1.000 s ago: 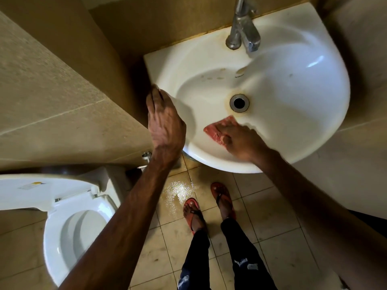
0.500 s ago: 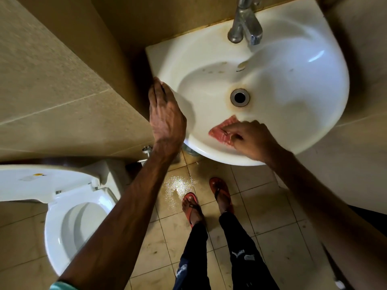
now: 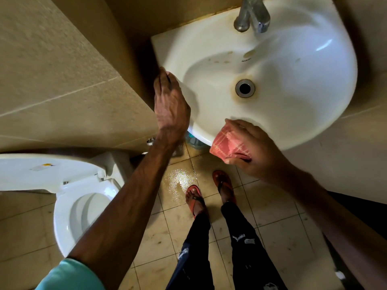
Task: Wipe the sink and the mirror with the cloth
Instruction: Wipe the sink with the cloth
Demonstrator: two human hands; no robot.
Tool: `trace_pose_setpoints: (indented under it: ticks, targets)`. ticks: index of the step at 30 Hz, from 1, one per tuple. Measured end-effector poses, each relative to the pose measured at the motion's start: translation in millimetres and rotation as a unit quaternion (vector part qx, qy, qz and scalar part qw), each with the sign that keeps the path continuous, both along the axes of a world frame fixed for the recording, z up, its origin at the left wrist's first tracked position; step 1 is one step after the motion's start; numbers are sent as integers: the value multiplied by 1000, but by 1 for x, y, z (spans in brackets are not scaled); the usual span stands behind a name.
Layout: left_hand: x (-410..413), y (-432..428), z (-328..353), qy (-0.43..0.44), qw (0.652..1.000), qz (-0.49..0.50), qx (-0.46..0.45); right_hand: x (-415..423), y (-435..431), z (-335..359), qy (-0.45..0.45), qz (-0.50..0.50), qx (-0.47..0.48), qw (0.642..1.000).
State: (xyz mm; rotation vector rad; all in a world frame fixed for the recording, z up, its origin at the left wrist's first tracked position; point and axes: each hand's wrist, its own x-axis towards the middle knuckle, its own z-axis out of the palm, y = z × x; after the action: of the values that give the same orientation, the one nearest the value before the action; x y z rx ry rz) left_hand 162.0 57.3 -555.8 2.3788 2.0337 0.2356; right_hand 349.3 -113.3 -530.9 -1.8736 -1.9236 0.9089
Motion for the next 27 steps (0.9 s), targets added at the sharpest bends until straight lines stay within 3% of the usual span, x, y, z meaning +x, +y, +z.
trace_pose_setpoints:
  ticks: [3,8,15,21,27]
  targets:
    - [1,0,-1,7,1000,2,-5,-22,12,-5,-142,74,28,987]
    - [1,6,0,47,998,-1,-41,-72,27,-10,-247,33,48,967]
    - [2,9,12,78,992,-13,-95,-119,60,-8,-245,-25,23,969]
    - [7,3,8,92,992,-12,-83,-80,35,-12,-179,13,74,981]
    - [17,-8,10,73,994,18,-77,-20,-2,-9,-184,60,87,977]
